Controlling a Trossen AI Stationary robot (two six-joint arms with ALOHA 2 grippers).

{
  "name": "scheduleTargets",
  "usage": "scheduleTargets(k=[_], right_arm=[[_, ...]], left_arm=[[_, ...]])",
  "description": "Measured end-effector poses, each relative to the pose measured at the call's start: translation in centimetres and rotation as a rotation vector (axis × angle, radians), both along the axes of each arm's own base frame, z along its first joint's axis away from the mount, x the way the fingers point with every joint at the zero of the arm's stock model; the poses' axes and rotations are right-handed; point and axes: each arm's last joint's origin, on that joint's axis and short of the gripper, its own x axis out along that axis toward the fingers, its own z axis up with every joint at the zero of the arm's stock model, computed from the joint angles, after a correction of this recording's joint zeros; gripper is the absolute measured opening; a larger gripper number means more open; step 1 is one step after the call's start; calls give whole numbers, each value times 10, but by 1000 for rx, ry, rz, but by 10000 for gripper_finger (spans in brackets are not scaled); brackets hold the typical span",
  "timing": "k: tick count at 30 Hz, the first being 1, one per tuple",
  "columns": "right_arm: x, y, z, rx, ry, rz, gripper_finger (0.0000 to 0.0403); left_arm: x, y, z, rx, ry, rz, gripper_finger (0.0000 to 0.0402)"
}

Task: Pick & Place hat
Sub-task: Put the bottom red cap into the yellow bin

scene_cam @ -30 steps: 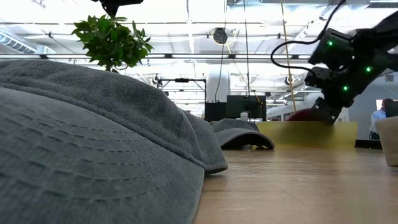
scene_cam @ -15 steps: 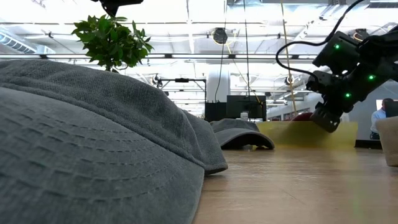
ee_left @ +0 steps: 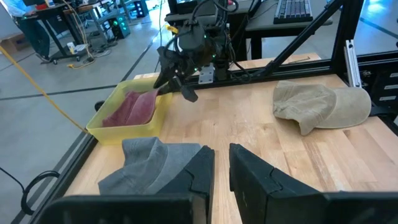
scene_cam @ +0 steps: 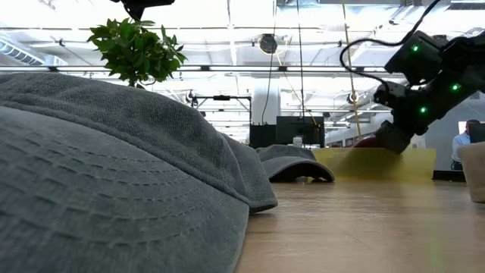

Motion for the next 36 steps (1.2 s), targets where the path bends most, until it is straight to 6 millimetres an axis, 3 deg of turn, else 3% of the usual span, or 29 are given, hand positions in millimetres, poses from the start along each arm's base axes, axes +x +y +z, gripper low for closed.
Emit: scheduleTargets(k=[8,18,28,36], right_arm=[[-2,3,16,61,-211,60,100],[-8,4,15,86,-221,29,100],[-3,2,23,57,-370,-6,100],[-4,-9,25,175,-526,-26,95]], left_arm=[[0,0,0,-3,0,1,56],[0,0,0,0,0,0,56],[0,0,0,0,-1,0,56],[0,0,1,-1,-8,0,56]])
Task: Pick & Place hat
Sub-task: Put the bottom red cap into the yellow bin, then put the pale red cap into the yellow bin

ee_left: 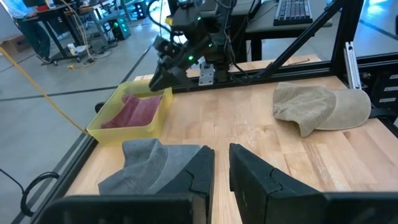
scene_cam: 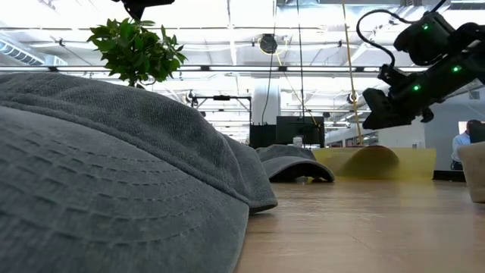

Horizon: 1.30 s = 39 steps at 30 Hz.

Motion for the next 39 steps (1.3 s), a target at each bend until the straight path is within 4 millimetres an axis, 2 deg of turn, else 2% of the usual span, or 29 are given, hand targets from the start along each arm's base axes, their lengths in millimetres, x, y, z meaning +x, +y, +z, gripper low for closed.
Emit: scheduleTargets(k=[6,14,24,31,39], right_arm=[[-7,-16,-8,182,-39,44,85],[-12,-22,-13,243,-26,40,84],[-12,-22,-13,223,2,50,84],[-6,-26,-1,115,-78,90,84],[9,-16,12,71,-218,303,84]], left_arm=[[0,0,1,28,-6,-8,56],[0,1,1,50,-4,-9,56],[1,2,1,33,-5,0,56],[1,2,1,29,-5,2,56],[0,2,1,23,-5,3,56]])
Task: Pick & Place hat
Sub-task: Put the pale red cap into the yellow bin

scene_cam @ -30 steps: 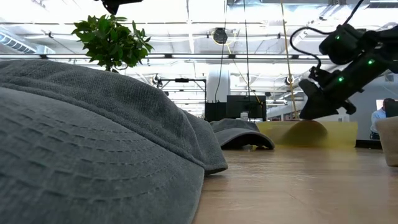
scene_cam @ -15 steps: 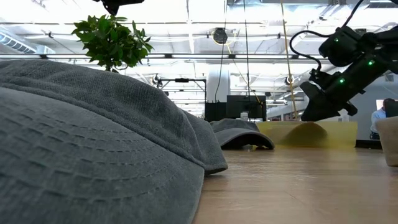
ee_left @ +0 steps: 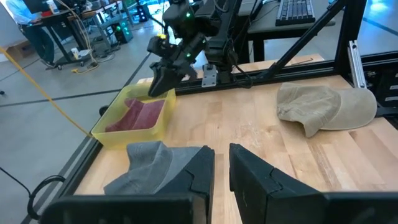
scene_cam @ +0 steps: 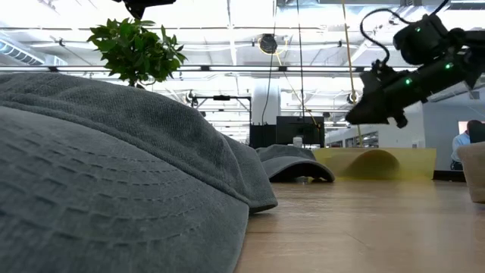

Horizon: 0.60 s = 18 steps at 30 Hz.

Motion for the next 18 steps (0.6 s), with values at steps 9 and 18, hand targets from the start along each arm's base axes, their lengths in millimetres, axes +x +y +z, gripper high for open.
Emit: scheduleTargets(k=[9,18], right_arm=[[19,22,16,-101,-160,203,84],[32,32,12,-119,-161,284,84]], left_arm=[[0,0,0,-5,0,1,56],[0,0,0,0,-2,0,56]])
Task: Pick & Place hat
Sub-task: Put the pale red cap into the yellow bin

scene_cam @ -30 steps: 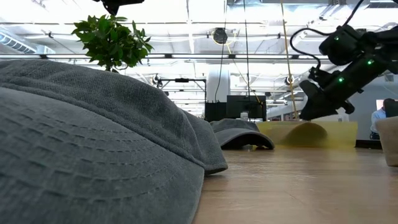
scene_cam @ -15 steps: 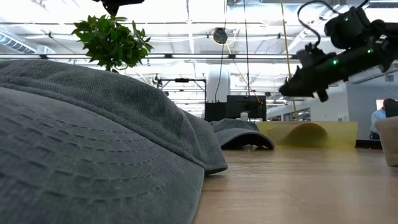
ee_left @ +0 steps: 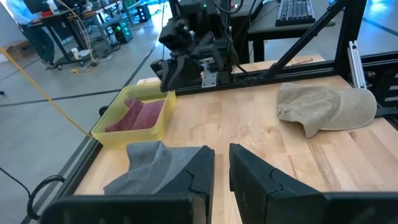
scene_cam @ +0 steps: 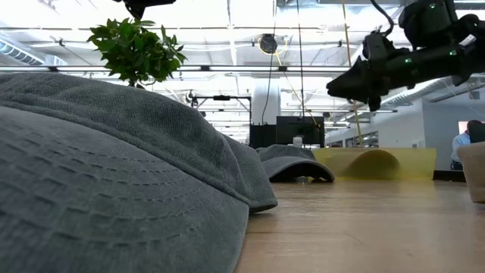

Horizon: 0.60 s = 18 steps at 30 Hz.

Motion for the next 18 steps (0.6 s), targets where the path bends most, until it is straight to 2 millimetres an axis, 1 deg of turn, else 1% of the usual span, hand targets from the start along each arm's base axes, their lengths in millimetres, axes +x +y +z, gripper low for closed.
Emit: scheduleTargets(k=[4,12,15,18], right_arm=[[7,3,-4,4,6,25,84],[17,12,-3,-15,-64,89,84],[19,16,-1,-21,-84,112,84],[24,20,5,-43,-80,140,84]], left_arm=[[0,0,1,4,-11,-2,56],[1,0,3,24,-24,-7,56],[1,0,3,25,-24,-7,56],[1,0,3,41,-26,-12,56]])
